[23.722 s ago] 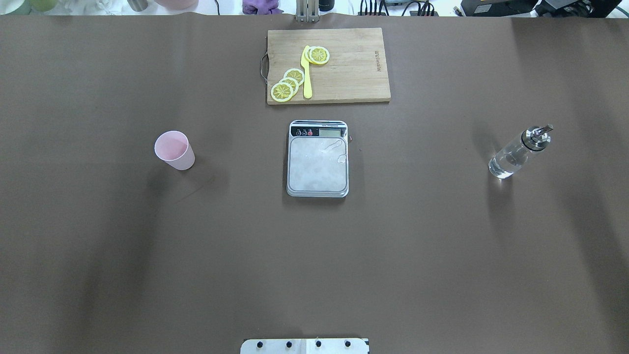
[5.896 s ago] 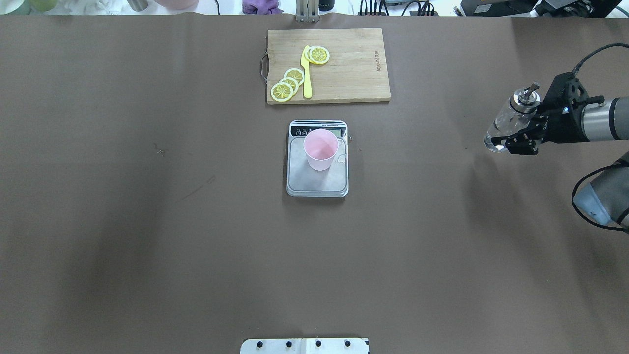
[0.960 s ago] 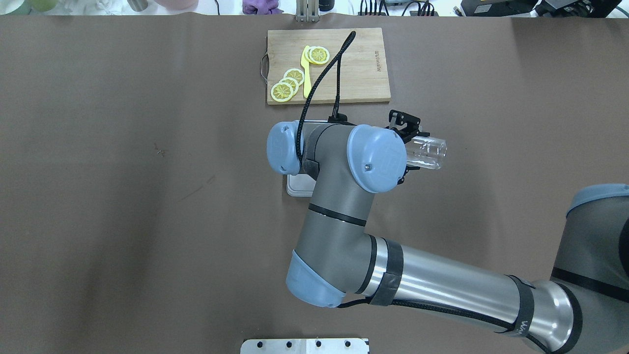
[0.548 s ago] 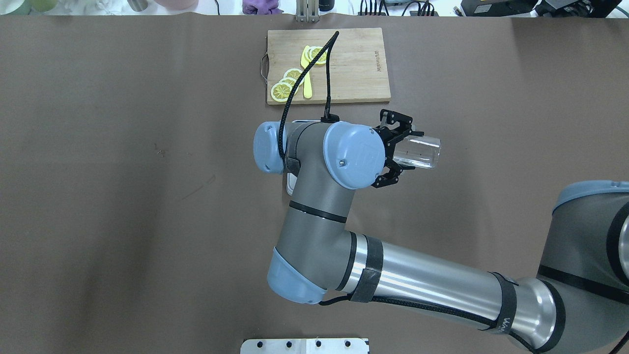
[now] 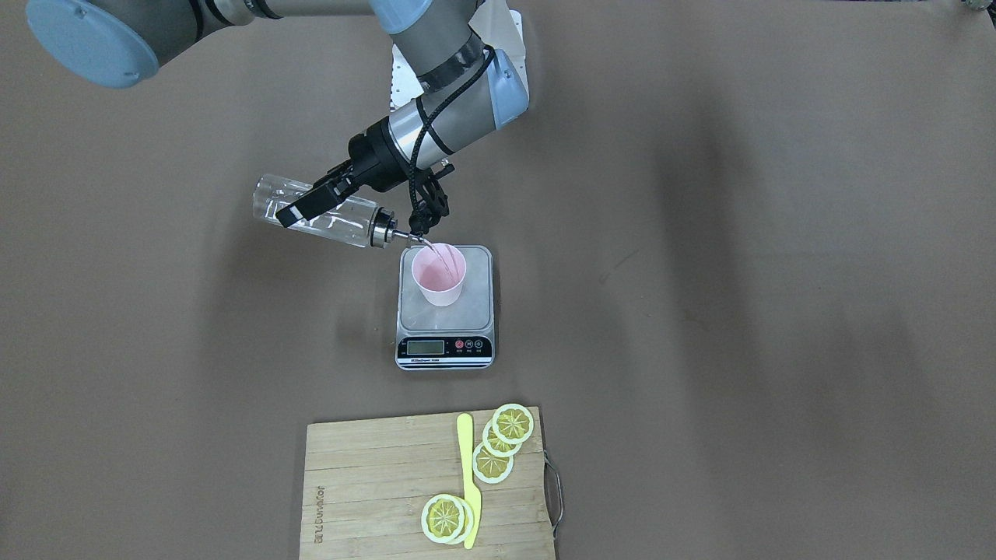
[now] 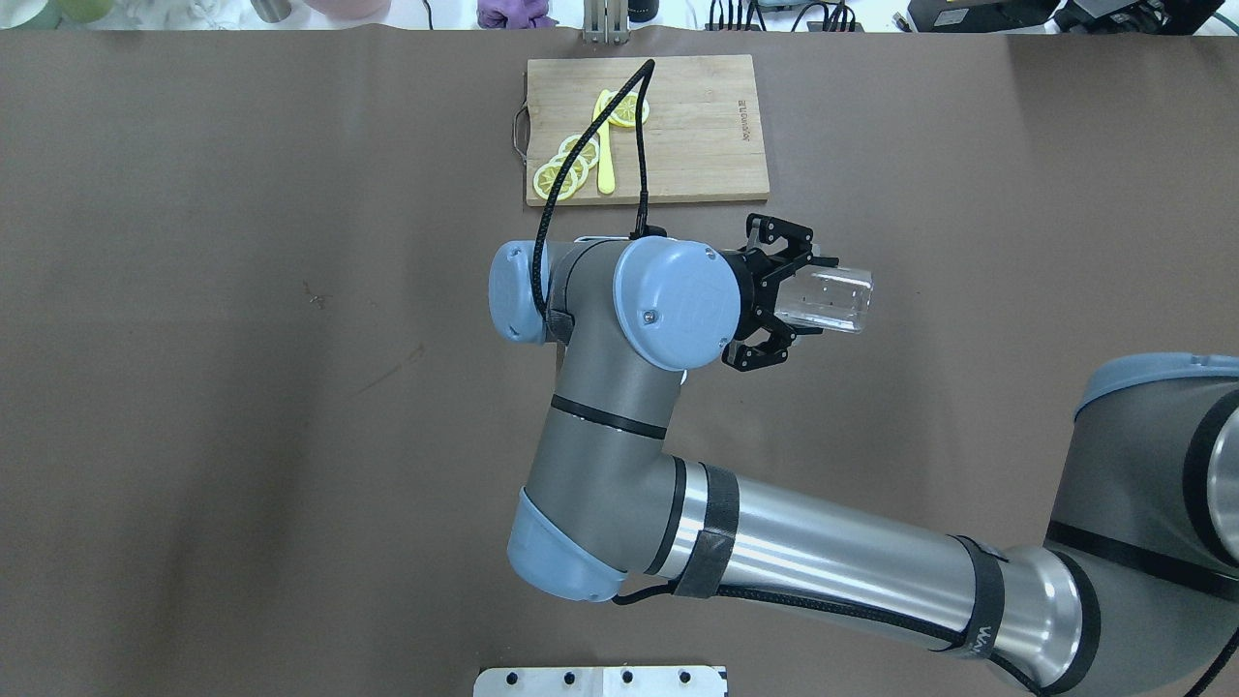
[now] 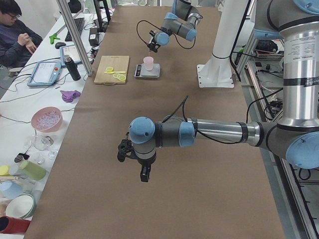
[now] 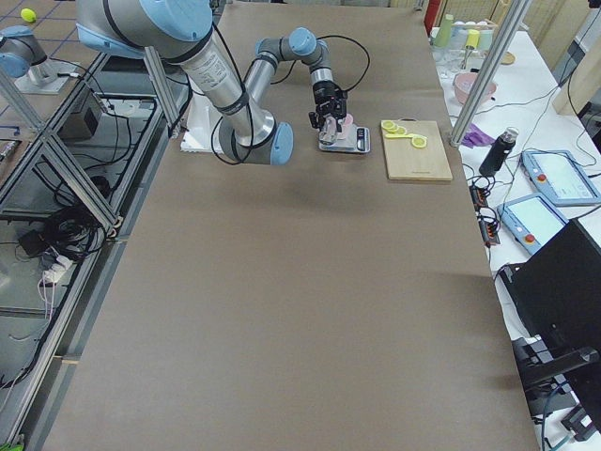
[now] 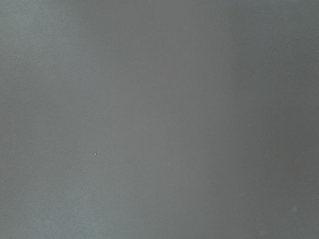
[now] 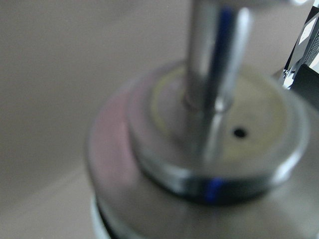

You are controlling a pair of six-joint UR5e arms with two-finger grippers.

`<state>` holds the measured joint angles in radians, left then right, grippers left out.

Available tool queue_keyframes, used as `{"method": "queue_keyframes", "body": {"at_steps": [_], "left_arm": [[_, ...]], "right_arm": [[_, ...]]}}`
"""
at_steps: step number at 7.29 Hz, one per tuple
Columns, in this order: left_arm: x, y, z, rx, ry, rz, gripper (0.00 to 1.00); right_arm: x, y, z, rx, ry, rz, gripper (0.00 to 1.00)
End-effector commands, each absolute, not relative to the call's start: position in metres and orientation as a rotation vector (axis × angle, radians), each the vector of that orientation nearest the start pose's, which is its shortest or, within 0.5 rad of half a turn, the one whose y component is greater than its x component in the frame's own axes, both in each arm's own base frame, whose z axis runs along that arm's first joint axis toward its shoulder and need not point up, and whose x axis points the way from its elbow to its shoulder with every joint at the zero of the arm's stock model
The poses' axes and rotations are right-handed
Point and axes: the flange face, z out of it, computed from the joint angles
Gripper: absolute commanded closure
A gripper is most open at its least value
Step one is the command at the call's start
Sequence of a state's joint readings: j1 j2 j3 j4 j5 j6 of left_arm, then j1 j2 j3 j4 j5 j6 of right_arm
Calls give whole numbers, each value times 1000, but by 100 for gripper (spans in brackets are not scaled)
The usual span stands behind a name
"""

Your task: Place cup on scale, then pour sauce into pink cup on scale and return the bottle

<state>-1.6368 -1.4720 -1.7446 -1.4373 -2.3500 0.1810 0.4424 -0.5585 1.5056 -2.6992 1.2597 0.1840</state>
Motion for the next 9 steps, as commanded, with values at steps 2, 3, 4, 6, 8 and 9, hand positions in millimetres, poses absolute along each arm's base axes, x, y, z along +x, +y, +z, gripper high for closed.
{"method": "queue_keyframes", "body": {"at_steps": [2, 3, 4, 6, 8, 9], "left_arm": [[-92, -441, 630, 46, 781, 88, 2], [-92, -439, 632, 43, 782, 87, 2], [-92, -439, 632, 43, 782, 87, 2], [-92, -441, 630, 47, 781, 89, 2], [-92, -441, 628, 50, 781, 90, 2], [-92, -439, 628, 50, 781, 90, 2]], "right_arm": [[-536, -436, 178, 51, 368, -961, 100], [-535, -437, 176, 61, 357, -953, 100], [-535, -439, 172, 94, 332, -933, 100], [-537, -443, 178, 164, 273, -916, 100], [-506, -436, 177, 220, 207, -893, 100], [-488, -436, 170, 236, 157, -875, 100]]}}
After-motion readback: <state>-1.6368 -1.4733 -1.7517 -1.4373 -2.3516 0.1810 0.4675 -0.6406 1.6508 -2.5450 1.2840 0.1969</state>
